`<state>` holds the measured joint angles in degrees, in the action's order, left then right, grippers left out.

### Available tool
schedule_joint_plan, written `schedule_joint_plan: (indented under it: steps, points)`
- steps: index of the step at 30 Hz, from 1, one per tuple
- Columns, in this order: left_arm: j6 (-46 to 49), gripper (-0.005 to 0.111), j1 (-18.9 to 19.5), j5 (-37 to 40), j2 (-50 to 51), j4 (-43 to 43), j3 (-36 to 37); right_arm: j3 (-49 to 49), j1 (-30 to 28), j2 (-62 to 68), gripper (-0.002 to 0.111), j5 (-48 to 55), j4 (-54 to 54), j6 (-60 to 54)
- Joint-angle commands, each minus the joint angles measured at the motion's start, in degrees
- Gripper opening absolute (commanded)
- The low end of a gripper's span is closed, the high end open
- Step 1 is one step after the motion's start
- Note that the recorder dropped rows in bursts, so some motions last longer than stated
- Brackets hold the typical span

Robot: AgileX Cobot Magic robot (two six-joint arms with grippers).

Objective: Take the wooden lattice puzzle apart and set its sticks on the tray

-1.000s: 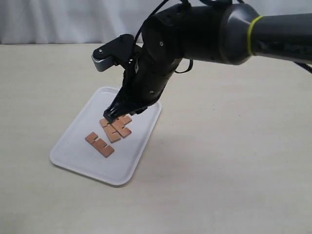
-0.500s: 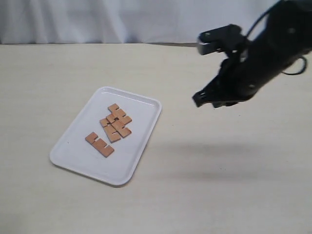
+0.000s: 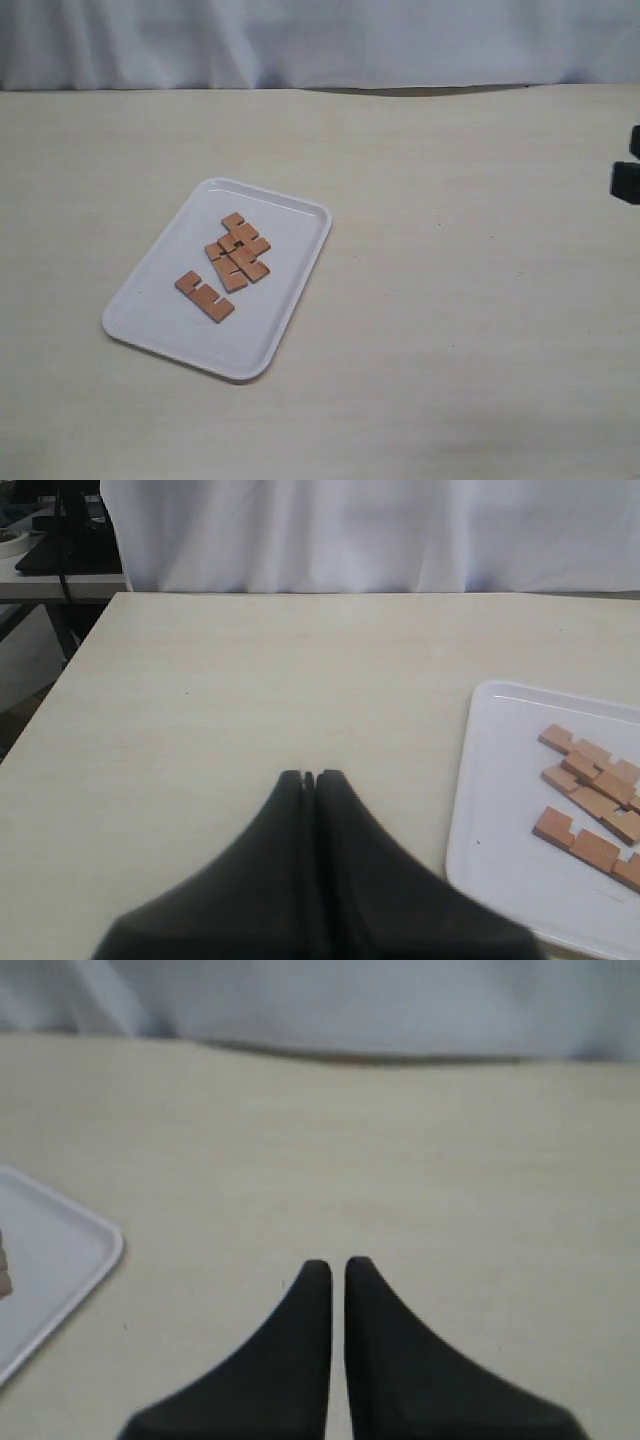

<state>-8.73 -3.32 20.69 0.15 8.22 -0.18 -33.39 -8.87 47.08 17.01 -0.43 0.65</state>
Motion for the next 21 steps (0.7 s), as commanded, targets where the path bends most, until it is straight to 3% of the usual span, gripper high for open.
schedule_joint_plan:
  steps: [1,4,11,21]
  points:
    - [0.1,0.0,-0.4,-0.4,-0.1,0.1,0.2,8.3,-0.3,-16.6,0.004,-6.6,-0.4,0.2]
    - [0.1,0.0,-0.4,-0.4,-0.1,0.1,0.2,13.5,-0.3,-29.9,0.004,-8.2,-0.4,0.3]
    - [0.1,0.0,-0.4,-0.4,-0.1,0.1,0.2,17.6,-0.3,-46.4,0.004,-7.3,-0.4,0.1]
    - [0.1,0.0,-0.4,-0.4,-0.1,0.1,0.2,17.6,-0.3,-47.1,0.004,-4.1,2.4,0.2]
